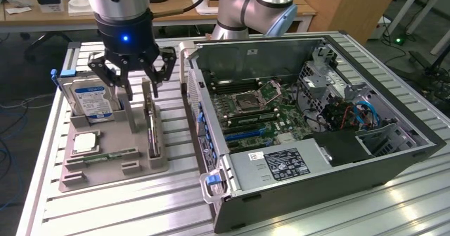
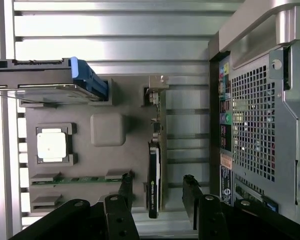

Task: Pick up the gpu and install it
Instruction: 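Pick up the gpu and move the gpu toward the slot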

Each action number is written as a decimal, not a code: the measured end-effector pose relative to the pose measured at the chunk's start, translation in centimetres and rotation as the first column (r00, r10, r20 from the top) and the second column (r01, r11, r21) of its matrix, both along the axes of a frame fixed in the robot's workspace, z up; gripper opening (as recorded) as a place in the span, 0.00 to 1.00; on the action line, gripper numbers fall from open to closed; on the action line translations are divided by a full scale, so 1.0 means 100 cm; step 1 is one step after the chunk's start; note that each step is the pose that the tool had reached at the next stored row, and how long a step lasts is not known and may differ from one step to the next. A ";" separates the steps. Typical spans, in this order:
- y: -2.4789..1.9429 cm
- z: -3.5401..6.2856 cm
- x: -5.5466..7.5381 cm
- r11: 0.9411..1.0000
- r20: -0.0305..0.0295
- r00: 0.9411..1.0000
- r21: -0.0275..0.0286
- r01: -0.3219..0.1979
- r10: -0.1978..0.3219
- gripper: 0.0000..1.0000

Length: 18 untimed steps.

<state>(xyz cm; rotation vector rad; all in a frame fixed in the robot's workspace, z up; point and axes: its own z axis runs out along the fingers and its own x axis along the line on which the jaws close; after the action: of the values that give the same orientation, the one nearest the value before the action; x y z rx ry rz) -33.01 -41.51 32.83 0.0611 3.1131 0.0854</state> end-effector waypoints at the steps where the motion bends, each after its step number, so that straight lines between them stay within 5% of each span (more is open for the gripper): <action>1: -0.0001 -0.0008 0.000 1.000 0.000 1.000 0.000 0.000 0.000 0.53; 18: -0.0003 -0.0080 0.001 1.000 0.000 1.000 0.000 0.000 0.000 0.53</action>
<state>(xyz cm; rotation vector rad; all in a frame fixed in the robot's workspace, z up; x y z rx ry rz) -32.87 -41.53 32.03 0.0606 3.1131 0.0853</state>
